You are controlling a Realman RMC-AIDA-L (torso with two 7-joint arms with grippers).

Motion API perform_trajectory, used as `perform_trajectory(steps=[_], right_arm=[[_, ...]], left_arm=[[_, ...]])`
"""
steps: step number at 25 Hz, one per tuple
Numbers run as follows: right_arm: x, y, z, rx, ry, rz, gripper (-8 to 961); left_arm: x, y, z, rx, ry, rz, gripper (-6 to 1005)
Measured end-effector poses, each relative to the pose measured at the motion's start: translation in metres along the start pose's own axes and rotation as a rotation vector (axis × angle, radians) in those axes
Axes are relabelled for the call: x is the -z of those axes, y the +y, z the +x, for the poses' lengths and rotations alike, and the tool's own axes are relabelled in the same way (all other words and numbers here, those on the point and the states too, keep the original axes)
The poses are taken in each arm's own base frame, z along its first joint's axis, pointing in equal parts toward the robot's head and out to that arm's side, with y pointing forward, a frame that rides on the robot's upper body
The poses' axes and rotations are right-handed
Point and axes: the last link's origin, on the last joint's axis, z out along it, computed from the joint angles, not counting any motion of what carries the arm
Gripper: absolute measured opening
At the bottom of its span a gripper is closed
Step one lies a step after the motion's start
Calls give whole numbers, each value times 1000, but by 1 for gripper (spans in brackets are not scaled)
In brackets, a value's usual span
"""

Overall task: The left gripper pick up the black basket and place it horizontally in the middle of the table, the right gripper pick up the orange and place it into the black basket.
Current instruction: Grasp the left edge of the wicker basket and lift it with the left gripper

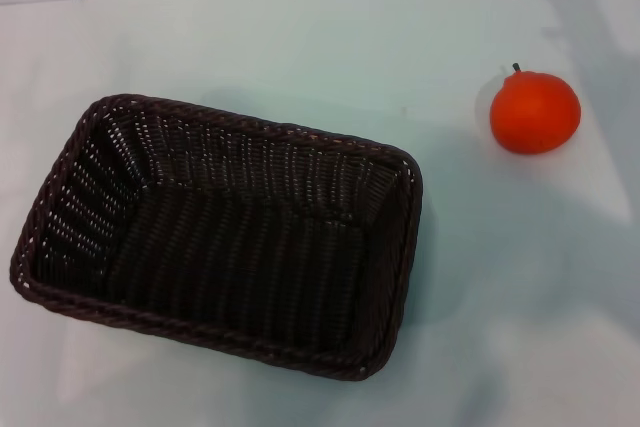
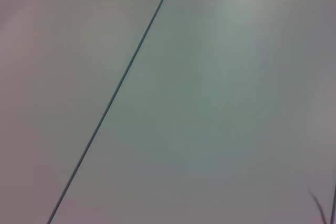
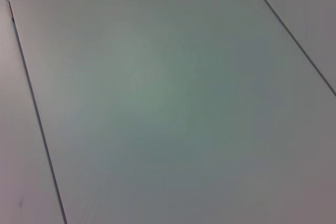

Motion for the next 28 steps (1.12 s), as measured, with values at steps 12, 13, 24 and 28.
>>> perform_trajectory(steps=[12,13,24,28], right_arm=[[-3,1,-4,-4,-21,-12,945],[-3,1,-4,-4,-22,-13,945],[-4,3,-7,-5,-40,-30,944],[-4,4,-8,-5,-47,-38,945]], left_arm=[[-2,-1,1,16,-7,-22,879],[-3,0,2,20,-10,-30,879],[-50,16,28,134,-386,-601,872],[-66,26,39,95,-675,-762,815]])
